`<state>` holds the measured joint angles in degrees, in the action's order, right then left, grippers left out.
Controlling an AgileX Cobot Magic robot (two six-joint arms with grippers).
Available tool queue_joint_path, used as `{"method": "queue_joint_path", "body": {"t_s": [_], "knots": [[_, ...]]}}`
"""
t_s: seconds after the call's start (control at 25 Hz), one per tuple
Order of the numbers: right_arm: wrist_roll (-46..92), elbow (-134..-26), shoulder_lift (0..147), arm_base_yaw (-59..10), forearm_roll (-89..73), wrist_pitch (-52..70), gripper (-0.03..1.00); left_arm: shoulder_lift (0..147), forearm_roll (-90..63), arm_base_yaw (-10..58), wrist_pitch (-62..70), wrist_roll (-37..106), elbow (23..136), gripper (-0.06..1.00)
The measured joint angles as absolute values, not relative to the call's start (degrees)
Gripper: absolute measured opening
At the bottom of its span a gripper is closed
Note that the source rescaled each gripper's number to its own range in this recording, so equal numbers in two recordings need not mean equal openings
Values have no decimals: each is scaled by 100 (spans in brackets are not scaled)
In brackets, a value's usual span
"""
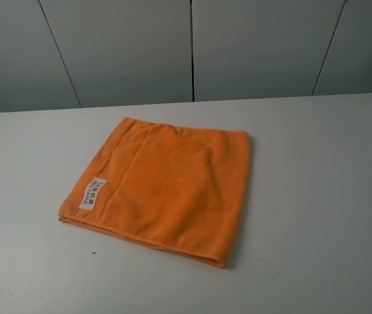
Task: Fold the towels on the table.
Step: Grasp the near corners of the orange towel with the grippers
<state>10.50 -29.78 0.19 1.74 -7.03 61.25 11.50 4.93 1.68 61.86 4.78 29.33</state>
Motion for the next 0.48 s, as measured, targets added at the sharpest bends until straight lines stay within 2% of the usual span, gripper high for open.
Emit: {"method": "queue_joint_path", "body": {"t_s": [0.2, 0.48], "knots": [[2470, -3028, 1045, -38, -888, 5567, 99, 2816, 373, 168, 5701, 1497, 2979, 100], [3728, -3242, 3680, -637, -1414, 5496, 99, 5207, -33, 484, 4595, 2361, 3392, 100]]}}
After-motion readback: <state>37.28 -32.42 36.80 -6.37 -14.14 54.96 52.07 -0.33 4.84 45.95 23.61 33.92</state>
